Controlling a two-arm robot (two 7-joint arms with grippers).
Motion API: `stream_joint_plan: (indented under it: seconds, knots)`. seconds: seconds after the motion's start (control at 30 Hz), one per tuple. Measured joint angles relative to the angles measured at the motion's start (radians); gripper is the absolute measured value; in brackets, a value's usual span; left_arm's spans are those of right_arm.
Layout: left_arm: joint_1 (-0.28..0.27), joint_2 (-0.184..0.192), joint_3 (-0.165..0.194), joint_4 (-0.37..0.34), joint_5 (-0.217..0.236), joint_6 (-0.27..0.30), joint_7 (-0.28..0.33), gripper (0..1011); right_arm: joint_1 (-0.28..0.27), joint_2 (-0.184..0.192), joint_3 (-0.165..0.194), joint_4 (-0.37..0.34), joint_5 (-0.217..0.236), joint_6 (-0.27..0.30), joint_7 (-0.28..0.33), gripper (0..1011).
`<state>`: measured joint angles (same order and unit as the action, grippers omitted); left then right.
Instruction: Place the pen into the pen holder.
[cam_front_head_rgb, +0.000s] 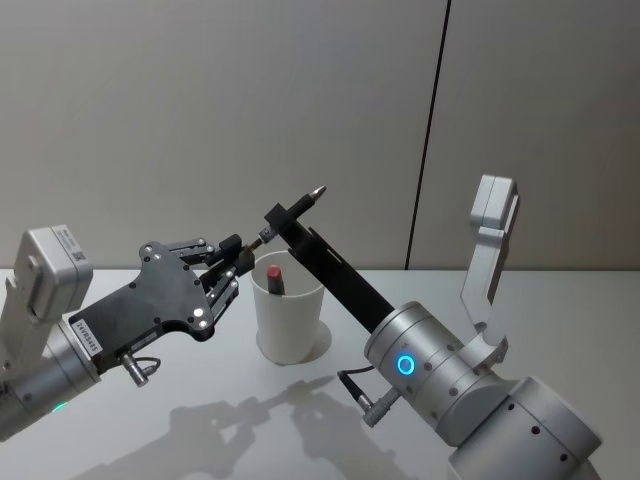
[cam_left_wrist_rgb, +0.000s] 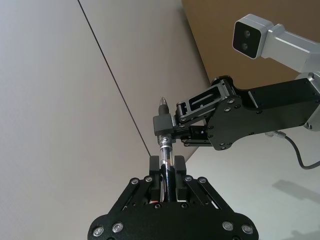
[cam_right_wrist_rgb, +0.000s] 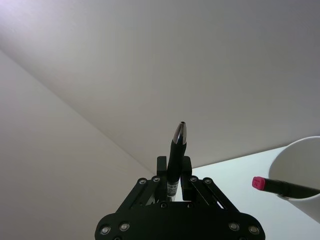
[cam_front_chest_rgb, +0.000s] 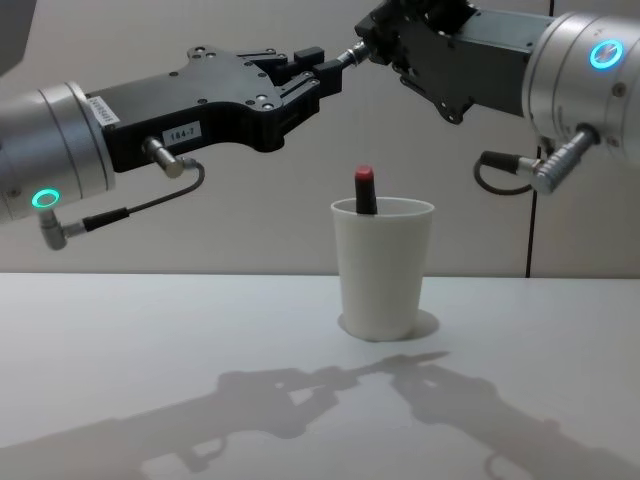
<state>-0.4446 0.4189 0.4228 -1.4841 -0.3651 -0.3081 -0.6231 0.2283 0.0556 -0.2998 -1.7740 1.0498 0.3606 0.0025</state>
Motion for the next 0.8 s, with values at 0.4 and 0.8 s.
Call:
stream_joint_plan:
  seconds: [0.4, 0.8]
  knots:
    - [0.0, 0.0, 0.0, 0.0, 0.0, 0.0, 0.0, 177, 0.0, 0.0, 0.0, 0.0, 0.0, 0.0, 0.0, 149]
    - [0.0, 0.0, -0.001, 0.0, -0.001, -0.001, 0.001, 399, 0.0, 0.001, 0.001, 0.001, -0.001, 0.0, -0.003, 147]
